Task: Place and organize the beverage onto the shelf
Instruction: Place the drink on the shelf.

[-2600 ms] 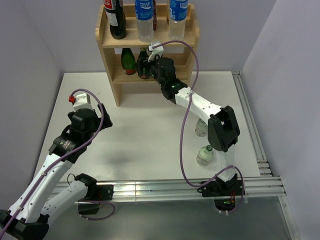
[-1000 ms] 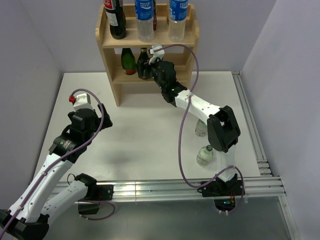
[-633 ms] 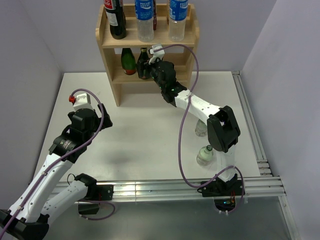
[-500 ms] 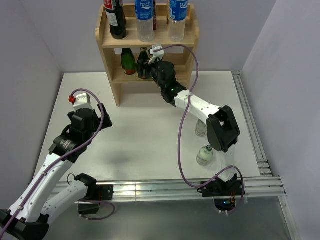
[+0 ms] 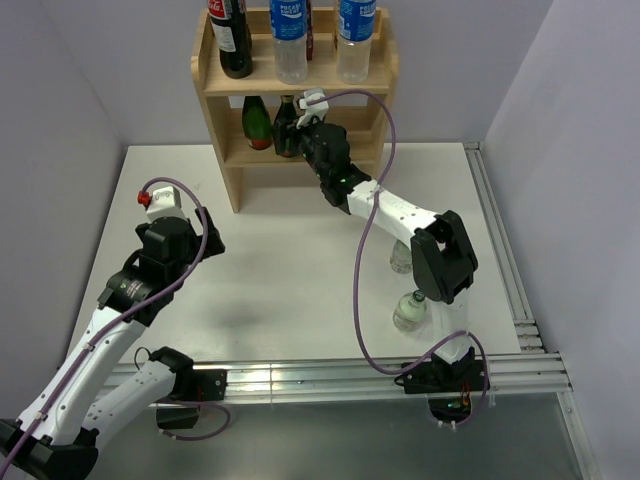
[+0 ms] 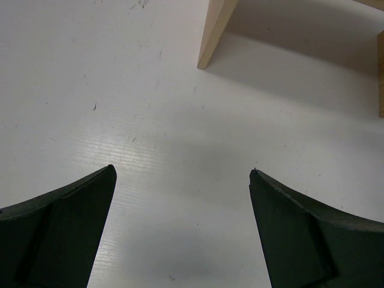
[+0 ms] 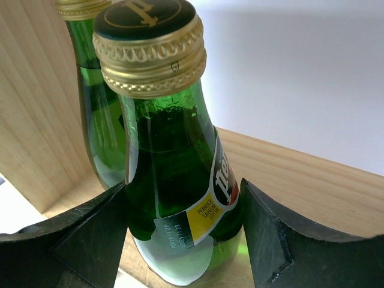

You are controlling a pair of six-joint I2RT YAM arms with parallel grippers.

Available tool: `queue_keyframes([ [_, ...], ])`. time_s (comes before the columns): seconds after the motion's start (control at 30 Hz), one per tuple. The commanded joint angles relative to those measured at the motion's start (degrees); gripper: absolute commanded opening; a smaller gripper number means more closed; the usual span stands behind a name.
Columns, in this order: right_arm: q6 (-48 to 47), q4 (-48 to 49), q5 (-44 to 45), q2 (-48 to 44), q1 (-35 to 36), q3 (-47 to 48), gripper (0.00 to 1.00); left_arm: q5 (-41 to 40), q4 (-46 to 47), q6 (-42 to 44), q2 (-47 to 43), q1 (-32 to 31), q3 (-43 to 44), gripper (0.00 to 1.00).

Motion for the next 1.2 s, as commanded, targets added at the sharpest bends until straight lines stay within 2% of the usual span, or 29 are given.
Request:
queue_keyframes([
  [0.0,6.87,-13.04,1.34,6.75,-1.71,-2.02,0.72,1.1,1.72,0.67,-0.43,0.29,-0.25,1.0],
  [0.23,6.96,-12.95,1.25,7.27,-1.98,-2.02,0.75,1.28,1.89,0.84,-0.52,0.2,-0.25,0.99],
  [0.43,6.44,-14.35,1.69,6.13,-1.97,-2.46,0.67,1.28,1.89,0.76,-0.52,0.29,-0.33,1.0],
  [0.63,6.7,-20.67,4.15,4.64,-1.98,-0.96,0.66,1.36,1.8,0.76,-0.69,0.29,-0.33,0.99],
  [0.93,7.58,-26.82,5.82,4.37,-1.98,0.97,0.67,1.36,1.72,0.67,-0.52,0.29,-0.25,0.99],
  [1.17,7.49,-27.36,6.61,6.39,-1.98,2.73,0.72,1.54,1.89,0.76,-0.43,0.29,-0.33,0.99],
])
